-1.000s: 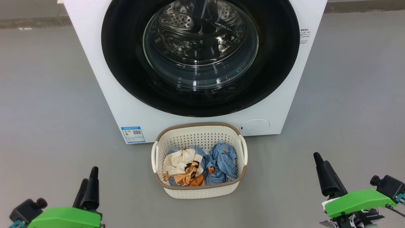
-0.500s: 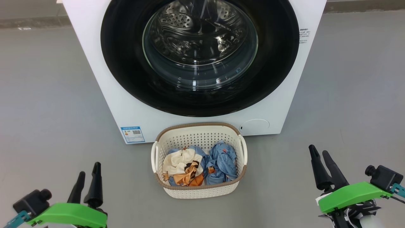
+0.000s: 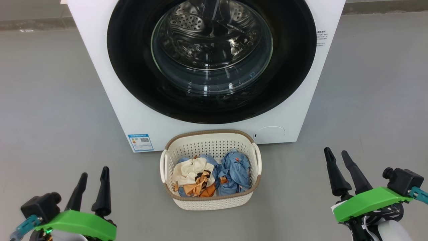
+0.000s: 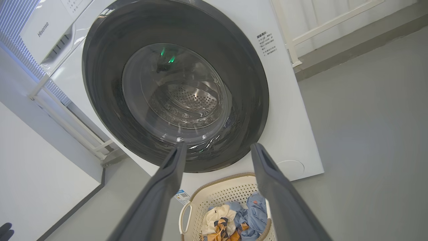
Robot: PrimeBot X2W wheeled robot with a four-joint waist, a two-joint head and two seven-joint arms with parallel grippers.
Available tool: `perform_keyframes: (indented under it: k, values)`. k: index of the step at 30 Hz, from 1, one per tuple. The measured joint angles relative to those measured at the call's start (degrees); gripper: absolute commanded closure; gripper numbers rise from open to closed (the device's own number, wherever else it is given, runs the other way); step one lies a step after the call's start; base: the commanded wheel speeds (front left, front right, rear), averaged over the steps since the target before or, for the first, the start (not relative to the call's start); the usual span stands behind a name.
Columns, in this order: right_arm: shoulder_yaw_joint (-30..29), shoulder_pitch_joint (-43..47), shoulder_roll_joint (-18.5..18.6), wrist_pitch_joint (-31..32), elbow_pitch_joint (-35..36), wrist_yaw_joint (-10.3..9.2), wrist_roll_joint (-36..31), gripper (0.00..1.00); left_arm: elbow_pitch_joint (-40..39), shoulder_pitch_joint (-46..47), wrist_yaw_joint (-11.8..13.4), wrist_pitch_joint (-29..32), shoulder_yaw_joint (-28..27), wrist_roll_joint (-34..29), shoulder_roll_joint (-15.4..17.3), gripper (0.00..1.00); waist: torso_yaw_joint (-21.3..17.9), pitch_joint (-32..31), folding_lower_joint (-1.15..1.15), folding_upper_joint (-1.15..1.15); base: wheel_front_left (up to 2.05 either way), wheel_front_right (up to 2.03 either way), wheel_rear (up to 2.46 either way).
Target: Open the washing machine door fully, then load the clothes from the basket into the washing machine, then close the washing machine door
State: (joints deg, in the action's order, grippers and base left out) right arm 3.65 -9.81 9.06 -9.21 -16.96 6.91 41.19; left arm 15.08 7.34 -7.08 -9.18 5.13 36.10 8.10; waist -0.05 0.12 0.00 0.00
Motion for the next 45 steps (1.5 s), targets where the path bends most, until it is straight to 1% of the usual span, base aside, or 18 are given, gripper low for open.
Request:
perform_keyframes:
  k: [13,22,32,35,45]
  values:
    - [0.8,-1.1,0.4,-1.0,-0.1,0.0,-8.5,0.0,0.0,0.3,-0.3,-2.0,1.0,-9.1,0.6,0.0,0.0,0.1,0.0,0.0,0.0,0.0,0.0]
    - [0.7,-2.9,0.4,-1.3,-0.4,0.01,-14.8,0.0,0.0,1.2,-0.3,-3.7,2.1,-15.0,1.8,0.0,0.1,0.1,0.0,0.0,0.0,0.0,0.0]
    - [-0.8,-3.2,0.2,-0.1,-1.3,0.01,-22.1,0.0,0.5,1.6,-0.3,-5.1,2.8,-21.4,2.2,0.0,0.3,0.3,0.0,0.0,0.0,0.0,0.0]
    - [-1.1,-3.3,0.1,0.2,-1.3,0.01,-23.6,0.0,1.0,2.3,-0.3,-5.4,2.6,-21.8,2.2,0.0,0.4,0.2,0.0,0.0,0.0,0.0,0.0]
    - [-3.1,-3.3,-1.0,1.6,-1.4,0.01,-25.1,0.0,2.4,2.3,-0.3,-5.4,1.8,-22.8,2.1,0.0,0.6,-0.1,0.0,0.0,0.0,0.0,0.0]
